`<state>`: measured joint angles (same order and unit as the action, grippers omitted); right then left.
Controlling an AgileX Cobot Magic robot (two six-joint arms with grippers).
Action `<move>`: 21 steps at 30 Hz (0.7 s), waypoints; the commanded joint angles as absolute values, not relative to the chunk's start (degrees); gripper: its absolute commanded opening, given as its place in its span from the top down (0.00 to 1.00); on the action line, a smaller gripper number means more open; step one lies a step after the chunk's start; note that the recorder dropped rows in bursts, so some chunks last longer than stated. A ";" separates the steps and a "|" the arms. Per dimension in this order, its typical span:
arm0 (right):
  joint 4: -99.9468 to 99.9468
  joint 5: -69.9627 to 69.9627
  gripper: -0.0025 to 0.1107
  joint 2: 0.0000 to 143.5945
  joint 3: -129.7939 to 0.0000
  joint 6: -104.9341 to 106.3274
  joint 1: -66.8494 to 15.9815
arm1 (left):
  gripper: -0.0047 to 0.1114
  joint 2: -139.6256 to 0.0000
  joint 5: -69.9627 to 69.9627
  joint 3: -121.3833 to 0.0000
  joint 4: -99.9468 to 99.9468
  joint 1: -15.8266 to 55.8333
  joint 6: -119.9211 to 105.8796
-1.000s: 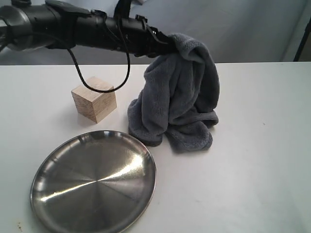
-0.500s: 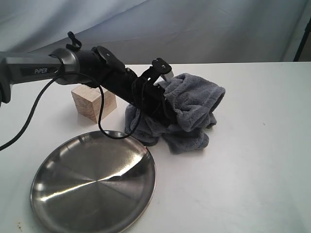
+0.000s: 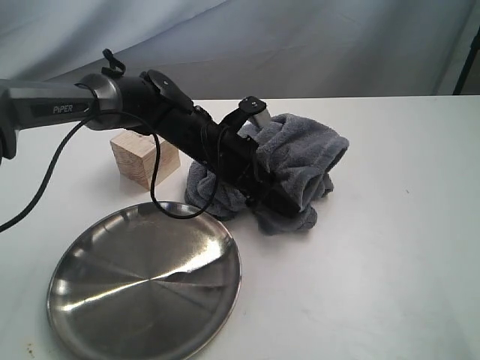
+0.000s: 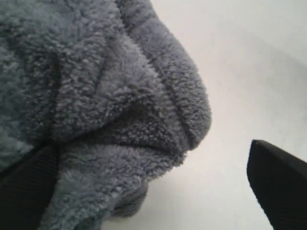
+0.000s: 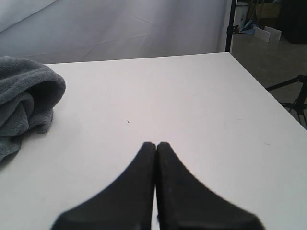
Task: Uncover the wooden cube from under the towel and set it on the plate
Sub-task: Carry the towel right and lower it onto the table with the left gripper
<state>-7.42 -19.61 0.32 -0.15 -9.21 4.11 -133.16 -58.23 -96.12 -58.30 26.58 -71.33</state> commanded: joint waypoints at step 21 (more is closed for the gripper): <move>-7.36 -19.54 0.98 0.00 0.00 -9.47 4.58 | 0.06 -121.02 -60.69 -96.11 -51.20 26.61 -62.76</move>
